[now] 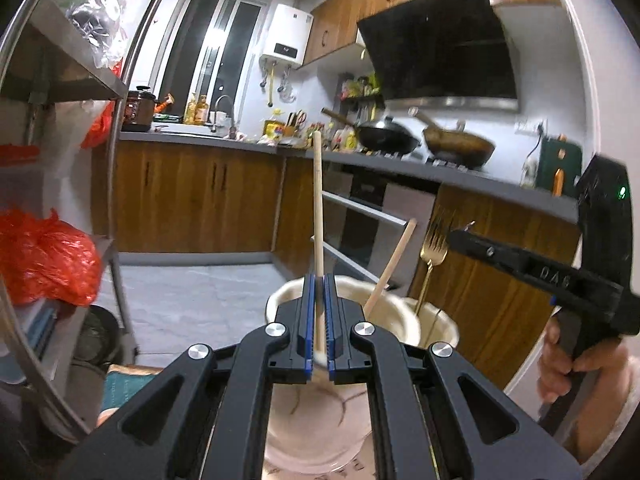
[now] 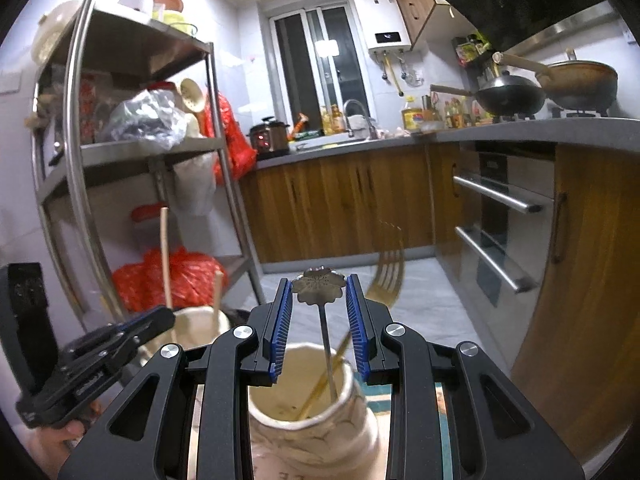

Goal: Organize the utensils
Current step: 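Drop the spoon into the small cup while the left tool drops the chopstick into the tall cup, then move both open tools back over the remaining utensils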

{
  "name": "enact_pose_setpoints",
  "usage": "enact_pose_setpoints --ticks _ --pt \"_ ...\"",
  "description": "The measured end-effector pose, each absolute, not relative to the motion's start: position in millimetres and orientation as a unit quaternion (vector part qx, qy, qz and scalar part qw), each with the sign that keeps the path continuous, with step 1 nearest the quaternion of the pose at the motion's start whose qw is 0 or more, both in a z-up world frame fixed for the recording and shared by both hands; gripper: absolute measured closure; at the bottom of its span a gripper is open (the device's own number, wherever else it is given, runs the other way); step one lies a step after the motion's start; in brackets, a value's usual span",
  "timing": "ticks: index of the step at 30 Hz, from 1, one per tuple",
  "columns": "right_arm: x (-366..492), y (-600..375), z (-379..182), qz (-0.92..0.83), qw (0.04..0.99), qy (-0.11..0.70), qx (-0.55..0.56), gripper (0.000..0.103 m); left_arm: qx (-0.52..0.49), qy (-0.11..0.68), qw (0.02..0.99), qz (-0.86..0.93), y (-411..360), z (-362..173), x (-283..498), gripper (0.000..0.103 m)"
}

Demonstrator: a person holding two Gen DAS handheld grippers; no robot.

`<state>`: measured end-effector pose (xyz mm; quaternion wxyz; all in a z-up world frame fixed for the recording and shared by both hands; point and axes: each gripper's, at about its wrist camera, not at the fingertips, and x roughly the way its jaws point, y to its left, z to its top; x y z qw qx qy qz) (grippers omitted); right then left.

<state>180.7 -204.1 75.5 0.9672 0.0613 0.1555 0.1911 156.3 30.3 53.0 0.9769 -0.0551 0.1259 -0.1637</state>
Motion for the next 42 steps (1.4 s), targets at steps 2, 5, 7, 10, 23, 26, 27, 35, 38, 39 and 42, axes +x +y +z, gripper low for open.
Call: enact_pose_setpoints --ticks 2,5,7,10,23,26,27,35,38,39,42 --pt "182.1 -205.5 72.7 0.190 0.967 0.161 0.062 0.074 -0.044 0.126 0.978 -0.161 28.3 54.2 155.6 0.099" --pt "181.5 -207.9 71.1 0.184 0.968 0.160 0.059 0.074 -0.039 0.124 0.978 -0.160 26.6 55.5 155.6 0.099" --pt "182.5 -209.6 69.6 0.181 0.968 0.163 0.060 0.074 -0.040 0.122 0.979 -0.158 26.8 56.2 155.1 0.099" --pt "185.9 -212.0 67.1 0.180 0.967 0.169 0.065 0.070 -0.042 0.118 0.980 -0.156 29.1 57.7 153.6 0.099" --pt "170.7 -222.2 67.6 0.175 0.969 0.156 0.072 0.036 -0.039 0.105 0.984 -0.135 38.3 60.2 140.1 0.062" --pt "163.3 -225.9 66.3 0.169 0.971 0.156 0.073 0.019 -0.043 0.104 0.985 -0.128 42.1 58.8 135.0 0.046" --pt "161.4 -226.7 66.2 0.167 0.971 0.156 0.073 0.019 -0.045 0.104 0.986 -0.126 43.0 58.0 133.3 0.039" --pt "136.7 -235.2 54.4 0.155 0.972 0.167 0.063 0.007 -0.044 0.106 0.988 -0.101 46.2 49.5 108.6 0.006" --pt "126.6 -240.0 46.7 0.152 0.970 0.176 0.064 0.006 -0.029 0.124 0.987 -0.099 43.5 39.5 99.3 0.006" --pt "124.2 -241.5 44.3 0.151 0.970 0.179 0.064 0.006 -0.024 0.130 0.986 -0.098 42.6 35.9 96.5 0.006" --pt "115.3 -246.3 34.7 0.144 0.969 0.191 0.063 0.006 -0.017 0.142 0.985 -0.095 40.8 26.3 87.3 0.006"
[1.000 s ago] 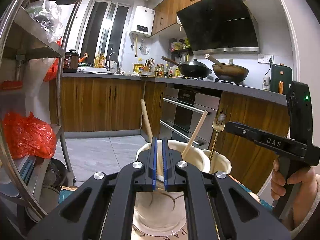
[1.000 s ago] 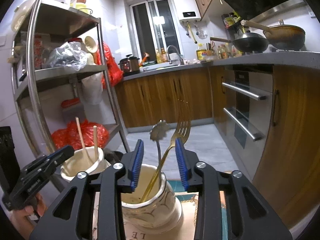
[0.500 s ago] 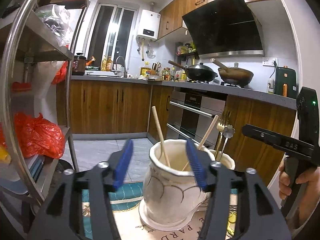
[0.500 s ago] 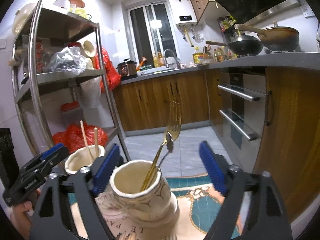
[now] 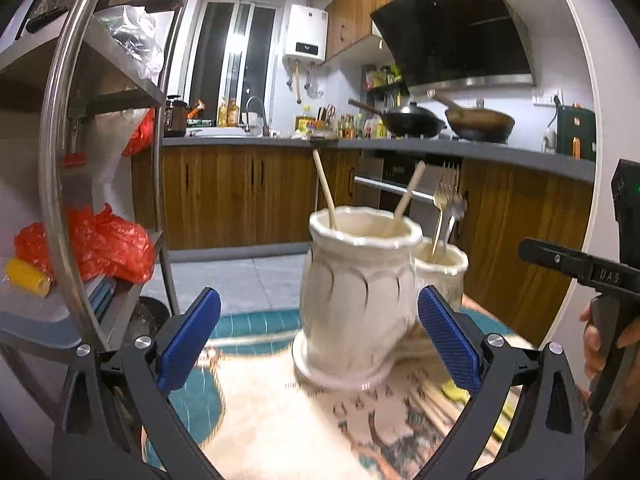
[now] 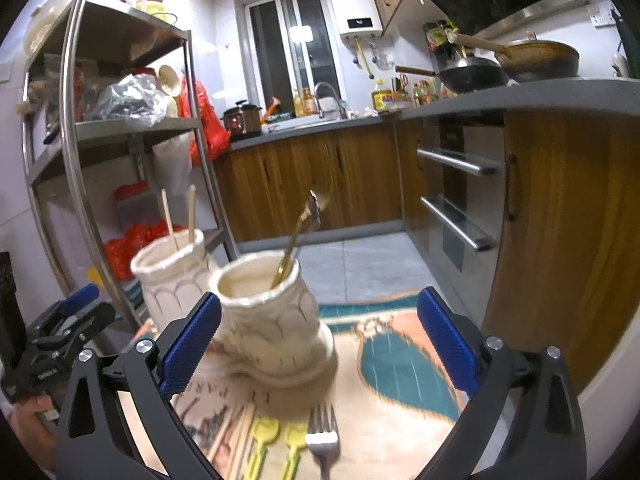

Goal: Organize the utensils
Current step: 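Move both open tools back over the remaining utensils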

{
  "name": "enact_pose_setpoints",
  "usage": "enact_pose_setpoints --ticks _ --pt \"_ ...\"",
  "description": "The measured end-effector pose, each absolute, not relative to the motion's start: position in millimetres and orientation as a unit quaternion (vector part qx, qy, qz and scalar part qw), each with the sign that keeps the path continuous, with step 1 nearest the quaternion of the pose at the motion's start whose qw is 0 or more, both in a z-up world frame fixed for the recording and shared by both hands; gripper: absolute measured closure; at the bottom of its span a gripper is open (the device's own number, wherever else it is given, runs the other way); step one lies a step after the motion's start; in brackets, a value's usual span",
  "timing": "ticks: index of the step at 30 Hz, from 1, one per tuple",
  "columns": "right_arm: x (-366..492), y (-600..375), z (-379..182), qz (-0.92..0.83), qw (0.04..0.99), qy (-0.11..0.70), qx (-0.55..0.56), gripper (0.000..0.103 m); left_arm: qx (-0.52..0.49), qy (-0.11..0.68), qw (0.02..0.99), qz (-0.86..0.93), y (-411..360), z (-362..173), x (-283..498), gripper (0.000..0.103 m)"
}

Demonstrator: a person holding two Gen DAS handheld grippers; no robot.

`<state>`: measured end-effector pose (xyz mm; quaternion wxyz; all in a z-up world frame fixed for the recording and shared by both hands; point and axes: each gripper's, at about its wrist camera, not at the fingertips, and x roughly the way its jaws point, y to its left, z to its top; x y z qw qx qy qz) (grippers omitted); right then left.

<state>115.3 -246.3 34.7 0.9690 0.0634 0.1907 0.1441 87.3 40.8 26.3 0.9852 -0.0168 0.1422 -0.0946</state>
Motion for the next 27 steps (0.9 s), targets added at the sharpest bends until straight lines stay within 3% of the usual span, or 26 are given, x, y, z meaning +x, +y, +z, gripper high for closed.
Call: enact_pose_setpoints --ticks 27 --pt "84.4 -274.0 -4.7 0.137 0.958 0.250 0.040 0.005 -0.009 0.187 0.980 -0.070 29.9 10.1 60.8 0.006"
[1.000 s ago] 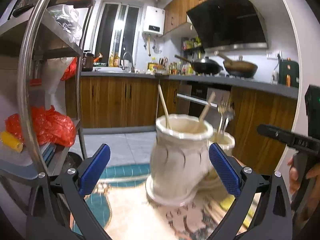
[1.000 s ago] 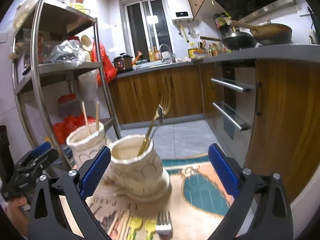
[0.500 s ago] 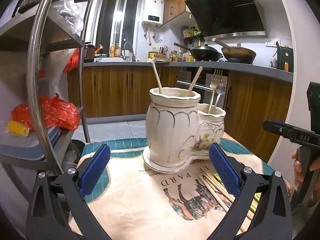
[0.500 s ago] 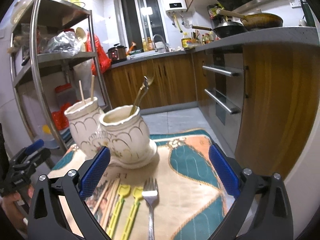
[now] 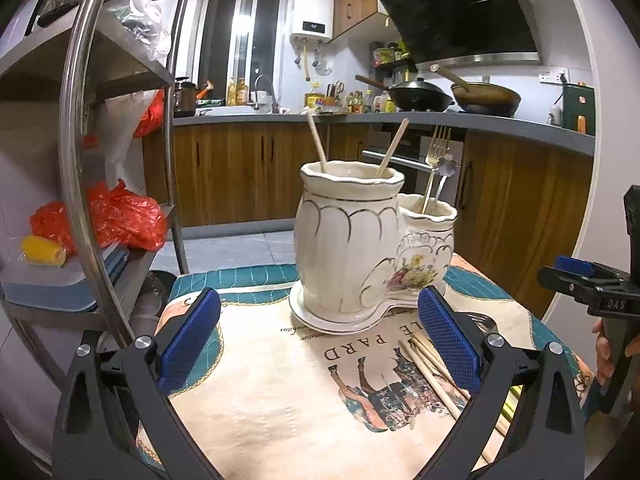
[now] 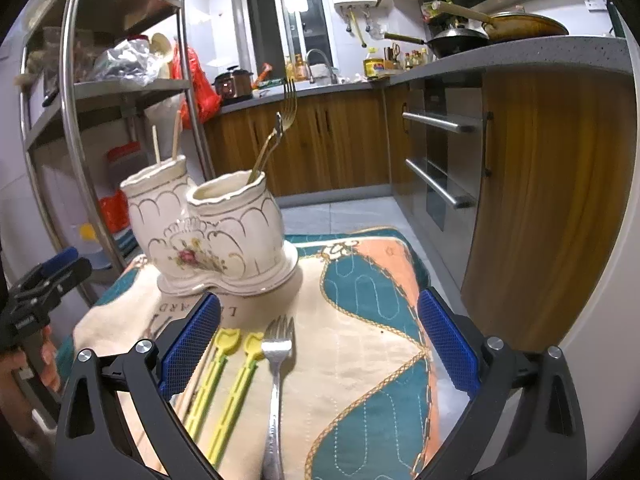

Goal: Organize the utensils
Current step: 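Move both open tools back over the remaining utensils, then grasp the silver fork with the right tool while the left tool grasps a chopstick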

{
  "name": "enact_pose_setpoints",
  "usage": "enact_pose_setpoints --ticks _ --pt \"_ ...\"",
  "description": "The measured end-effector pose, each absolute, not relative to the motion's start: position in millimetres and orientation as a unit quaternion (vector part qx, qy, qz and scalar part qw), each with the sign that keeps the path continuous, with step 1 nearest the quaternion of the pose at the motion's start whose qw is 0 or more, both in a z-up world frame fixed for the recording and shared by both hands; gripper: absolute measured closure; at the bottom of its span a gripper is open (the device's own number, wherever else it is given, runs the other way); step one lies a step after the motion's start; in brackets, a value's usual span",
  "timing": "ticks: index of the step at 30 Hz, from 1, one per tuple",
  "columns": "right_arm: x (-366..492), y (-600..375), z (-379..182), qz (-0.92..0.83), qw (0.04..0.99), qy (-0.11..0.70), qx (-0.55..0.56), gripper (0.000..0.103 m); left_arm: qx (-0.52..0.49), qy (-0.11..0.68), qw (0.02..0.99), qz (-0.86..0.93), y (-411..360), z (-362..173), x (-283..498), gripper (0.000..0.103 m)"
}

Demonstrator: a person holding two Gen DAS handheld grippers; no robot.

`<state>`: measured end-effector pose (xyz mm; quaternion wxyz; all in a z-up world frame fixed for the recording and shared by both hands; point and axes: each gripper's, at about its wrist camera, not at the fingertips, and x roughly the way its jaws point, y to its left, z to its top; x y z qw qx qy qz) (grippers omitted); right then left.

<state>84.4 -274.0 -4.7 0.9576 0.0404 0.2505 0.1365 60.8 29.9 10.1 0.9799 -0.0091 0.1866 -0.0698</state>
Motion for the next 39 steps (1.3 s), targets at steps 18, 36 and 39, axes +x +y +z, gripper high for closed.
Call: enact_pose_setpoints --ticks 18,36,39 --pt "102.1 -260.6 -33.2 0.165 0.918 0.357 -0.044 0.008 0.014 0.305 0.947 -0.098 4.2 -20.0 83.3 0.006" --pt "102.5 -235.9 -48.7 0.215 0.892 0.395 -0.055 0.061 0.038 0.400 0.901 -0.167 -38.1 -50.0 77.7 0.027" --pt "104.0 -233.5 -50.8 0.212 0.891 0.397 -0.060 0.065 0.055 0.399 0.903 -0.149 -42.9 -50.7 76.7 0.038"
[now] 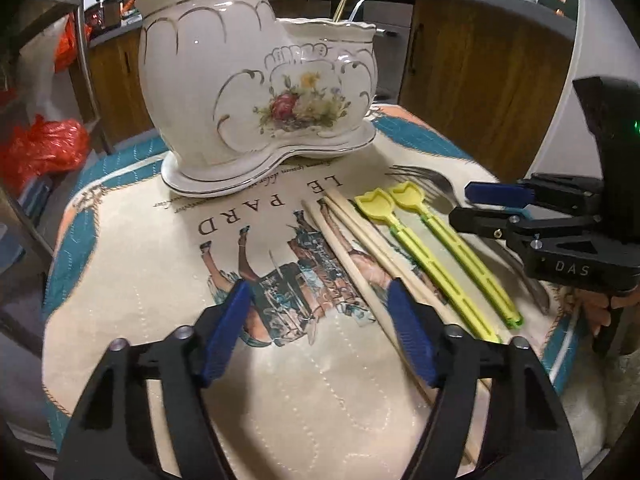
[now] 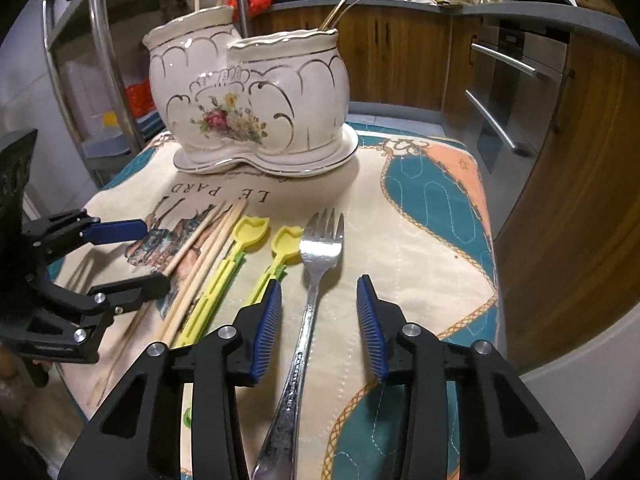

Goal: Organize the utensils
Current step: 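Grasp the silver fork with the right tool while the left tool grasps a chopstick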

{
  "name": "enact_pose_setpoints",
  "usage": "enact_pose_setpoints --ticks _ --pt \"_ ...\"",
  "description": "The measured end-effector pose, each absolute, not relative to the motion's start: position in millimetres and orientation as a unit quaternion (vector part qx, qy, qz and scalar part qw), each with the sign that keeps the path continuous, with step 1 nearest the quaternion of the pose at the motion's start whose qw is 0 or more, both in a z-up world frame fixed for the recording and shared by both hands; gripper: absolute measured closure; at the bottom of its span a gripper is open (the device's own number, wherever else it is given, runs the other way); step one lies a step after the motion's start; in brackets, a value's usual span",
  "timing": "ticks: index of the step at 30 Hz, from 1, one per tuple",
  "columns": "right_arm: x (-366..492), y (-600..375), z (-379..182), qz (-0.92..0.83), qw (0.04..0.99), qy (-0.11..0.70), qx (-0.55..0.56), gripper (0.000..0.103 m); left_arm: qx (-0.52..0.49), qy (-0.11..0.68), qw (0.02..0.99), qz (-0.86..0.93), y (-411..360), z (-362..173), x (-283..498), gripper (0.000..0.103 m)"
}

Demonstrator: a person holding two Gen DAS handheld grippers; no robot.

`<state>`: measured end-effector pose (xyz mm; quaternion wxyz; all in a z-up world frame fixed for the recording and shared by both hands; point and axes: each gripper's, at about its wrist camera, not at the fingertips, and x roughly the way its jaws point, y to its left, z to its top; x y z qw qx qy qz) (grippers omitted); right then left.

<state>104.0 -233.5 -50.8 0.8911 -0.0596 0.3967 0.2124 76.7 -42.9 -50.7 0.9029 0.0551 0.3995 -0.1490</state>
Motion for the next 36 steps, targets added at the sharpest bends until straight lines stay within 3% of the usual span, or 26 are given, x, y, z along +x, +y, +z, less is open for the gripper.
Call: enact_pose_setpoints --ticks 9,11,13,18,28,36 --pt "111.4 -225.8 -55.4 0.202 0.890 0.403 -0.063 0.069 0.086 0.412 0.896 -0.144 -58.3 -47.1 76.0 0.066" --pt "112.8 -225.4 -55.3 0.198 0.892 0.403 -0.061 0.077 0.083 0.418 0.893 -0.142 -60.3 -45.7 79.2 0.070" --pt "113.0 -226.3 -55.4 0.201 0.891 0.404 -0.056 0.087 0.083 0.424 0.891 -0.141 -59.8 -43.5 84.9 0.082" --pt "110.6 -229.0 -55.2 0.208 0.890 0.402 -0.051 0.095 0.085 0.432 0.884 -0.157 -51.9 -40.7 87.0 0.096" --pt "101.4 -235.3 -39.5 0.217 0.906 0.362 -0.039 0.096 0.101 0.446 0.874 -0.161 -45.9 -38.7 87.6 0.095" --pt "82.4 -236.6 -10.7 0.232 0.934 0.272 -0.026 0.096 0.113 0.430 0.880 -0.168 -48.4 -40.4 83.0 0.097"
